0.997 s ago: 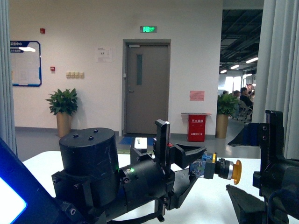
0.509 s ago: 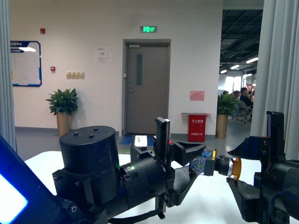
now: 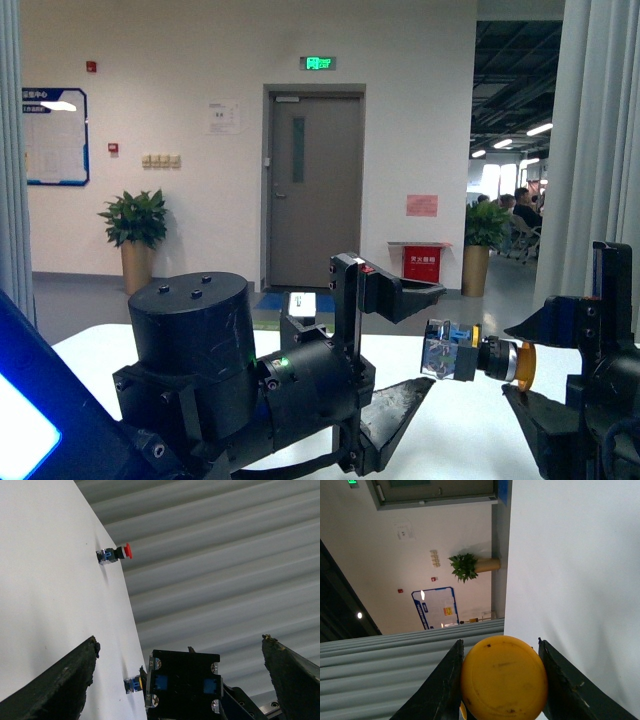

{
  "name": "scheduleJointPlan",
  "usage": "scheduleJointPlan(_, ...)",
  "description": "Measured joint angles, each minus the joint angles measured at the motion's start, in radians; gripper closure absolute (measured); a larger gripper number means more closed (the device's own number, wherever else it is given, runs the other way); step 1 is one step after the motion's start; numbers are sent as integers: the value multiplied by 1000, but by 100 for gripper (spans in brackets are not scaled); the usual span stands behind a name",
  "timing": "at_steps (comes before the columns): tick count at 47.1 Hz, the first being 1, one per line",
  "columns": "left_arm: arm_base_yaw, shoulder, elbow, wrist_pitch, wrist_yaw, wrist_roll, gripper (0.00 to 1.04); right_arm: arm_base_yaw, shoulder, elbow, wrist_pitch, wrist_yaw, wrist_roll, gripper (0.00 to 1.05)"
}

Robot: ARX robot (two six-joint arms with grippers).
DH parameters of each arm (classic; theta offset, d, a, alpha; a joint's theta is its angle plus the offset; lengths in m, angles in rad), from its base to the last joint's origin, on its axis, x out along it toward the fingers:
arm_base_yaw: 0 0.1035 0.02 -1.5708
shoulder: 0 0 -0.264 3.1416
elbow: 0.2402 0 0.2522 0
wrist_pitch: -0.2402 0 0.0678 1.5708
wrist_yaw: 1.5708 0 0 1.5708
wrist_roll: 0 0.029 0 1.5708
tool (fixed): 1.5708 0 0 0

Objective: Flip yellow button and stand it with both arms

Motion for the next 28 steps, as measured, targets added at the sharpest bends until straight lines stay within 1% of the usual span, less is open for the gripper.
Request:
scheduleJointPlan(18,0,0,0,0,0,0,7,-11,-46,-33,-9,-15,-13,67)
scheduleJointPlan(19,-5,-2,0,-18,-22,14,7,-12,-50,-37,-10,-15,-14,67)
scheduleJointPlan(20,-22,-24,10,-133,-197,84,7,-14,-56,-42,-11,-16,-16,67)
scheduleJointPlan(22,-43,-56,24,-321,-438,172,7,-16,-66,-50,-11,-19,-19,67)
scheduleJointPlan(23,-51,-73,27,-402,-542,240,7,-16,-71,-53,-13,-19,-20,67)
scheduleJointPlan(24,-60,-96,31,-506,-678,307,7,-16,-74,-55,-14,-23,-21,67)
scheduleJointPlan(25,-64,-109,34,-547,-741,359,7,-17,-78,-59,-15,-26,-23,67)
scheduleJointPlan(27,-73,-132,38,-649,-924,470,7,-18,-90,-71,-16,-27,-27,67)
scheduleJointPlan(28,-75,-138,38,-665,-966,502,7,-18,-94,-73,-18,-27,-29,67)
